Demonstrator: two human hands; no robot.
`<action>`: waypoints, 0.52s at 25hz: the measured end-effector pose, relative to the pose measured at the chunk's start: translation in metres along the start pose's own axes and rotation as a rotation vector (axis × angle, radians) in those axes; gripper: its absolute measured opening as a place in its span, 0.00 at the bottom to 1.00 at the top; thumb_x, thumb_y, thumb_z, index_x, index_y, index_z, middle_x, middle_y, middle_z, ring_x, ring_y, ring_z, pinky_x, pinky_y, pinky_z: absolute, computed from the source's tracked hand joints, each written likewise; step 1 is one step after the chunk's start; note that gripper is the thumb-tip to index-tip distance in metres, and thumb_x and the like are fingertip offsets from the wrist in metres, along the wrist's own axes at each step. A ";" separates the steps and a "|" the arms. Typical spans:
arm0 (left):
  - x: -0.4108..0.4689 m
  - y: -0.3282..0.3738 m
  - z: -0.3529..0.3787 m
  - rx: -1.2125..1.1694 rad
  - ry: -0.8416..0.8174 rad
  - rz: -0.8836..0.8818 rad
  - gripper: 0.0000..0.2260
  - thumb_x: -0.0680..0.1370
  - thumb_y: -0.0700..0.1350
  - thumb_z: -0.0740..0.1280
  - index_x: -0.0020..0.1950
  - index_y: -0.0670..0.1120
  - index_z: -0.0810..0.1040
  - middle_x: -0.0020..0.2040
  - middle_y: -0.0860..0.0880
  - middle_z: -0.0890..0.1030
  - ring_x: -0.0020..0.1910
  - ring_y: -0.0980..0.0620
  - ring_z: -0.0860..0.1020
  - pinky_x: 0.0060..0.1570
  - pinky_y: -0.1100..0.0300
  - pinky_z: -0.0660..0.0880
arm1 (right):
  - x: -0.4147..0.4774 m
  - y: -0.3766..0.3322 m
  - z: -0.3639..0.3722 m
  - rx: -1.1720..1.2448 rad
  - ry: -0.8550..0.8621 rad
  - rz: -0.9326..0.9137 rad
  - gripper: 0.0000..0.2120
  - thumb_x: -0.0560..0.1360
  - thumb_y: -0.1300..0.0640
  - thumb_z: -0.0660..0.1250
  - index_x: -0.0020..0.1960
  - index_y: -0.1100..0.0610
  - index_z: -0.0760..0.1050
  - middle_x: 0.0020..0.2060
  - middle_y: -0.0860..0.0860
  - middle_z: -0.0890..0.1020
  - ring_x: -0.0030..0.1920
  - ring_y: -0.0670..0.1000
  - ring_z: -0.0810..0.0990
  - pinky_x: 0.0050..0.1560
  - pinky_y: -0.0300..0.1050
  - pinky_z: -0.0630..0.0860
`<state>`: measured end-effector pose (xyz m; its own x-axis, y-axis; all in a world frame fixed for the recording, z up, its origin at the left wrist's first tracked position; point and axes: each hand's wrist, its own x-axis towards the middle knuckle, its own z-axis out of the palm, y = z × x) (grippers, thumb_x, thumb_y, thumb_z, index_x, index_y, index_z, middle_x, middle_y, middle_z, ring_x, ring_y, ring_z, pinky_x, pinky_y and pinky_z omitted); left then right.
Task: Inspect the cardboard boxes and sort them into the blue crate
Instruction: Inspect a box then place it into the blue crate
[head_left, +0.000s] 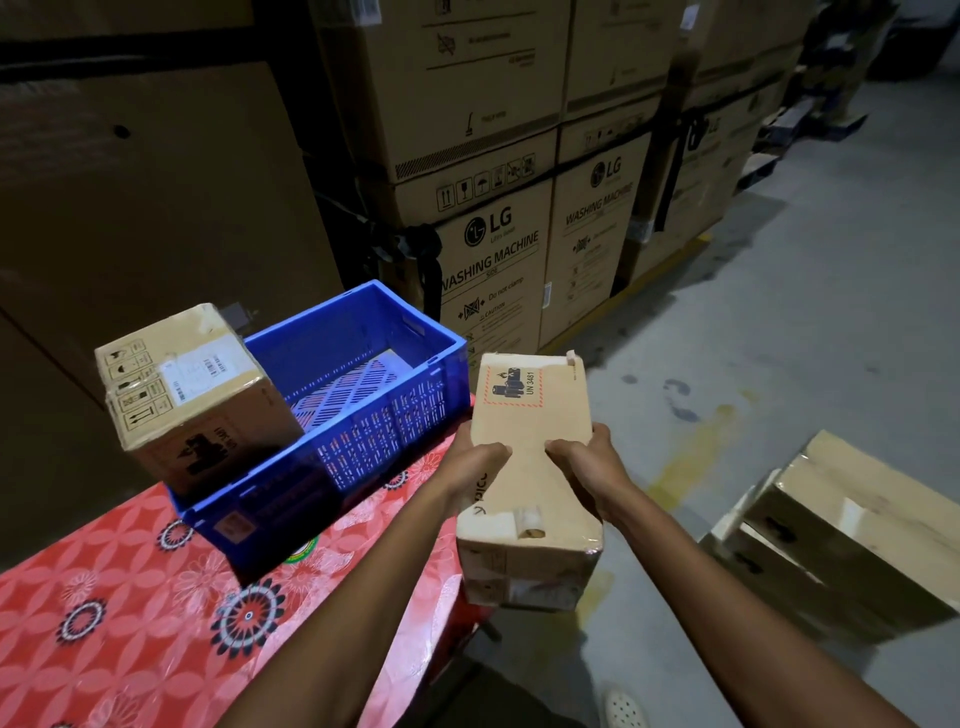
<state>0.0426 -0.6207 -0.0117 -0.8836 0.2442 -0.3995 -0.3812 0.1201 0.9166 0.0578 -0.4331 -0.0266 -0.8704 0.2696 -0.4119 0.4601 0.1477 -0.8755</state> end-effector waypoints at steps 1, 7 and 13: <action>0.005 -0.001 -0.001 0.013 -0.008 0.006 0.23 0.78 0.38 0.67 0.72 0.48 0.68 0.64 0.46 0.81 0.59 0.50 0.81 0.46 0.58 0.79 | 0.003 0.000 0.000 -0.011 0.003 -0.002 0.27 0.75 0.53 0.72 0.68 0.53 0.62 0.57 0.51 0.79 0.57 0.56 0.81 0.60 0.59 0.80; 0.010 -0.006 0.002 -0.021 0.035 0.024 0.23 0.78 0.36 0.68 0.71 0.51 0.69 0.63 0.49 0.80 0.60 0.51 0.79 0.50 0.55 0.78 | 0.026 0.013 0.001 -0.019 -0.031 -0.007 0.35 0.64 0.48 0.74 0.68 0.52 0.69 0.56 0.49 0.84 0.54 0.53 0.84 0.55 0.57 0.83; 0.003 -0.001 0.005 -0.005 0.038 0.036 0.20 0.80 0.36 0.66 0.67 0.55 0.69 0.57 0.55 0.80 0.56 0.57 0.79 0.44 0.60 0.75 | 0.018 0.005 0.001 -0.009 -0.008 -0.009 0.31 0.64 0.50 0.71 0.66 0.53 0.72 0.55 0.50 0.84 0.51 0.53 0.85 0.49 0.51 0.84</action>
<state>0.0419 -0.6153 -0.0143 -0.9063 0.2114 -0.3660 -0.3507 0.1071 0.9304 0.0439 -0.4282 -0.0385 -0.8760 0.2602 -0.4060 0.4537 0.1590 -0.8769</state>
